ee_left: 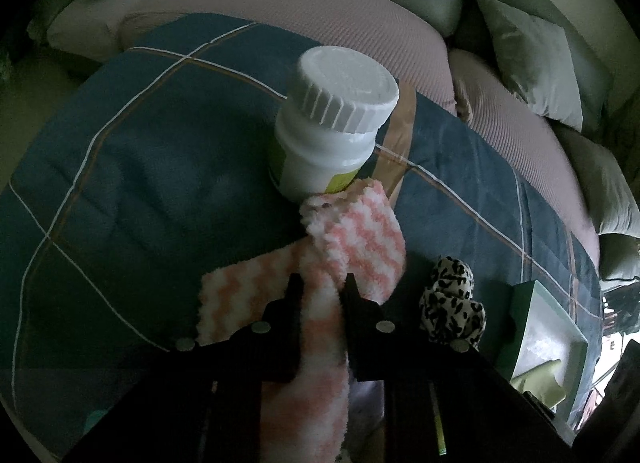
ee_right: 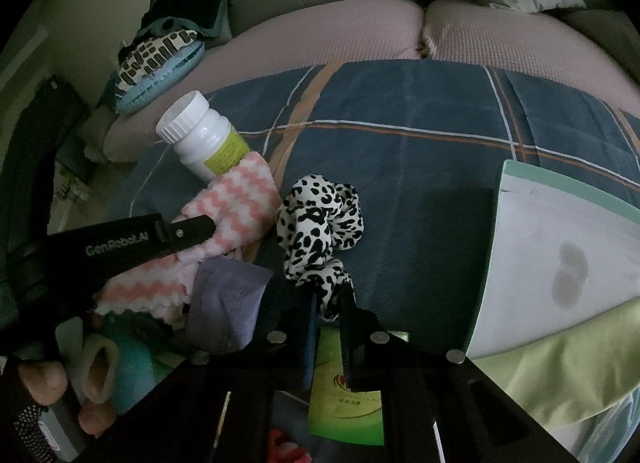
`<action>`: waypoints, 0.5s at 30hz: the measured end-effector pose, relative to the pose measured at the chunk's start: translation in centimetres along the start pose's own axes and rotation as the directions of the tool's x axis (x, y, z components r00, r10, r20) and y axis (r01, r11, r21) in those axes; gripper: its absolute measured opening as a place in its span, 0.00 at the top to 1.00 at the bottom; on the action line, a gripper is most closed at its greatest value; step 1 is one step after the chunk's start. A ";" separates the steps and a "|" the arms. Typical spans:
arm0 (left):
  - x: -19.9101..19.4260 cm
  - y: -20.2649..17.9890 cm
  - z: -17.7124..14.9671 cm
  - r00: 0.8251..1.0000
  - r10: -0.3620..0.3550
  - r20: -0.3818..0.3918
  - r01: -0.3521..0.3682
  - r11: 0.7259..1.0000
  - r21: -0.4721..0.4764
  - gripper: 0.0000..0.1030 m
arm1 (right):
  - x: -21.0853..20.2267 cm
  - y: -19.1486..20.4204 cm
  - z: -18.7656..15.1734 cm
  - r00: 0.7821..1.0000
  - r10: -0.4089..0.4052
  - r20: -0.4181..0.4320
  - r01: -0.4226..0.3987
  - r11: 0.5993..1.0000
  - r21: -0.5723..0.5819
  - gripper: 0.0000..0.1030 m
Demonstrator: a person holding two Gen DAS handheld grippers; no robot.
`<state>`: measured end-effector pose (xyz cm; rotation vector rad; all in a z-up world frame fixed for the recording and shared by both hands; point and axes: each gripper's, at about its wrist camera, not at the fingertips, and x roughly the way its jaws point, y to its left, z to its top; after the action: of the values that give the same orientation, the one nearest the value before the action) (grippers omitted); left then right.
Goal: Organize soft objects
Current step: 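Close the left gripper on the pink towel while the right gripper grasps the leopard scrunchie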
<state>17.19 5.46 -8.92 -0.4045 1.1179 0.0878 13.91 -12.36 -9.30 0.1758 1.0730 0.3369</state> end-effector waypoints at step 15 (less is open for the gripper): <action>-4.2 0.3 0.1 0.994 -0.066 0.091 0.068 0.997 -0.022 0.83 | -3.1 -0.8 0.5 0.996 0.001 0.093 -0.004 1.000 0.029 0.91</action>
<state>15.28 6.29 -5.21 -0.4555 1.0146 0.0606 13.16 -14.21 -6.75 0.2171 0.9857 0.3126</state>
